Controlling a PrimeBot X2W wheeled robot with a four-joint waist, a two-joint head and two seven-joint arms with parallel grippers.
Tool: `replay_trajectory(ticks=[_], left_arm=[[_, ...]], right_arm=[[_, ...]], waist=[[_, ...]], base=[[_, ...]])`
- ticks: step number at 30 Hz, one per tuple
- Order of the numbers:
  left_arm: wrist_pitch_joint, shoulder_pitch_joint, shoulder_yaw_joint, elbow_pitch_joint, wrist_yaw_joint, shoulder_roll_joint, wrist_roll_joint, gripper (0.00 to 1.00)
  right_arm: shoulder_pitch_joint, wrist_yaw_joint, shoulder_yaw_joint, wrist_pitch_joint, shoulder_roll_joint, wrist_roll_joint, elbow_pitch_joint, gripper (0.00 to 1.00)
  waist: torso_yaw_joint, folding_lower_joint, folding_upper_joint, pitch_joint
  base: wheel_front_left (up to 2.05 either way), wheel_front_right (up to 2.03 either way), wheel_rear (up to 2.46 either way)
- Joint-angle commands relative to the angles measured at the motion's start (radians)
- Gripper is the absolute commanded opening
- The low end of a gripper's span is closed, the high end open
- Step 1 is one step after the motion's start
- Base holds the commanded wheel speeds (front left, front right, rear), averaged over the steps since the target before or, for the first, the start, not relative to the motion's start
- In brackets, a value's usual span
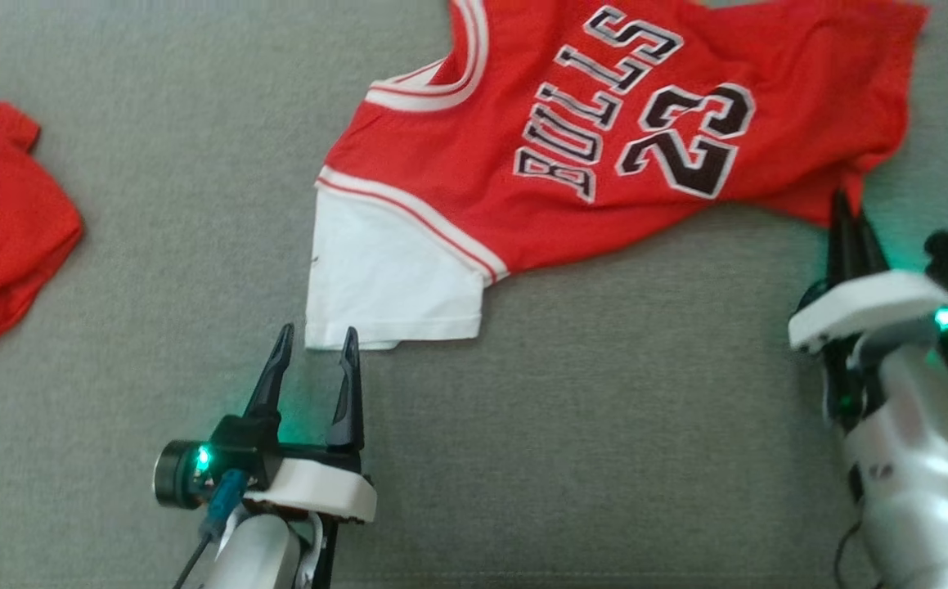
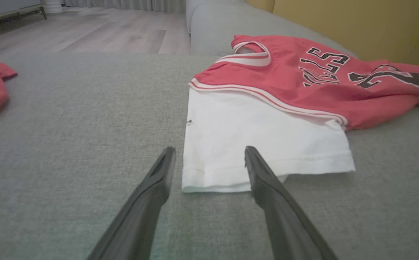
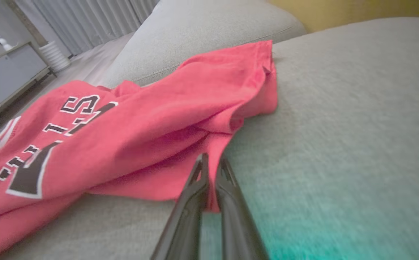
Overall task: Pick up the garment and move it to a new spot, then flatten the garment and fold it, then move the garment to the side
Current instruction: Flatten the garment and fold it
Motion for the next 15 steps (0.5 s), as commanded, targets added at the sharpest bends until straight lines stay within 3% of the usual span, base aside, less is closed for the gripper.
replay_trajectory(ticks=[1,8,15], left_arm=[[-0.005,-0.001,0.032,-0.023,0.001,0.007,0.000,1.00],[-0.005,0.042,0.058,-0.016,-0.002,0.007,-0.009,1.00],[-0.005,0.086,0.076,-0.005,-0.001,0.007,-0.021,1.00]], right_arm=[[0.043,-0.001,0.020,-0.003,0.011,0.021,-0.053,0.00],[0.175,-0.001,0.042,-0.003,0.005,0.134,-0.255,0.00],[0.282,-0.001,0.068,-0.003,-0.035,0.266,-0.329,0.00]], waist=[[-0.030,-0.0001,0.0000,-0.032],[-0.118,-0.0001,0.0000,-0.130],[-0.170,-0.0001,0.0000,-0.201]], base=[[0.00,0.00,0.00],[0.00,0.00,0.00],[0.00,0.00,0.00]])
